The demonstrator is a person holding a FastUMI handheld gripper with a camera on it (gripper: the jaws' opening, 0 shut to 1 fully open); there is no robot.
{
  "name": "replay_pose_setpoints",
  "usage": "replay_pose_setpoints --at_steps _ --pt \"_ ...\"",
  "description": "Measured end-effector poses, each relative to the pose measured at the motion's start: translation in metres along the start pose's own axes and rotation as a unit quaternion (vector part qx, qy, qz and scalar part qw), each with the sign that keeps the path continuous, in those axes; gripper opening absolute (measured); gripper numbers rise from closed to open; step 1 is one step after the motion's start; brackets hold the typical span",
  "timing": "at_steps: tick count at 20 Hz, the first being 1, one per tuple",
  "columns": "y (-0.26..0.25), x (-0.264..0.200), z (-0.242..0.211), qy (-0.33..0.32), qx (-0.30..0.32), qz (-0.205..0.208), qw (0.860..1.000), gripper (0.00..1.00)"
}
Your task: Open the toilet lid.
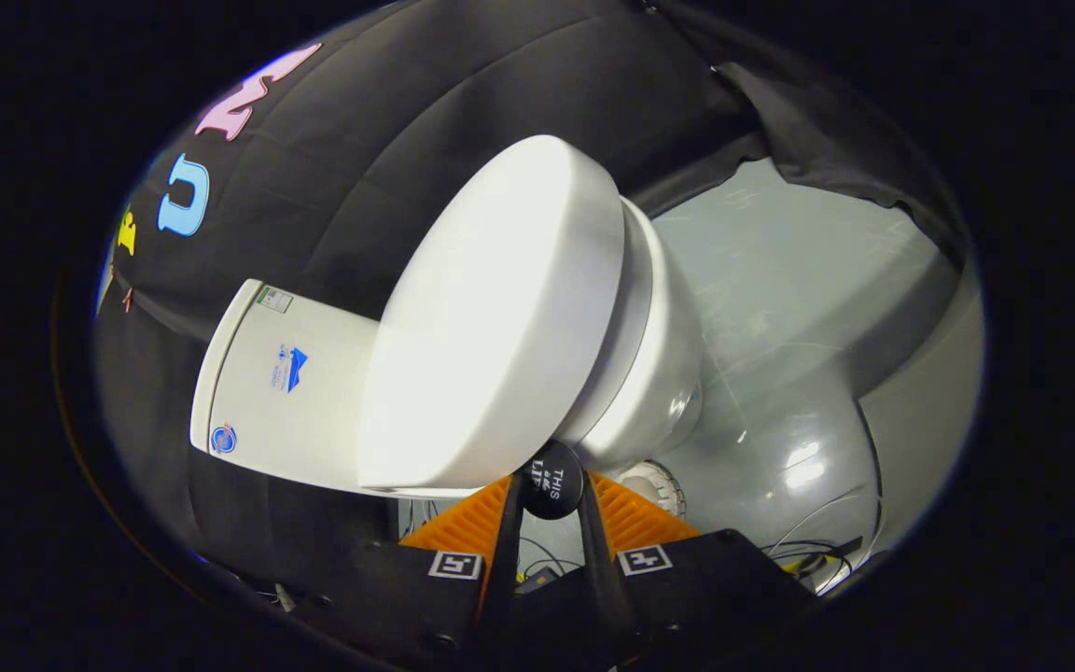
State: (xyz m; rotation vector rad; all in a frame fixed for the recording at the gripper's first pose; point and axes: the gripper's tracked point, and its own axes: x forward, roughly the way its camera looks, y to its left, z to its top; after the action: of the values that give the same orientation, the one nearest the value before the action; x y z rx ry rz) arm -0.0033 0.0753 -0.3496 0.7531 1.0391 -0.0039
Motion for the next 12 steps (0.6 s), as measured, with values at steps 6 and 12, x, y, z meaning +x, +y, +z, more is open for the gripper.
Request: replay_pose_setpoints --at_steps 6,12 --pt "0.003 -0.007 0.002 -0.005 -0.041 0.009 0.999 0.23" --pt "0.009 -0.013 0.006 -0.01 -0.025 0.026 0.999 0.05"
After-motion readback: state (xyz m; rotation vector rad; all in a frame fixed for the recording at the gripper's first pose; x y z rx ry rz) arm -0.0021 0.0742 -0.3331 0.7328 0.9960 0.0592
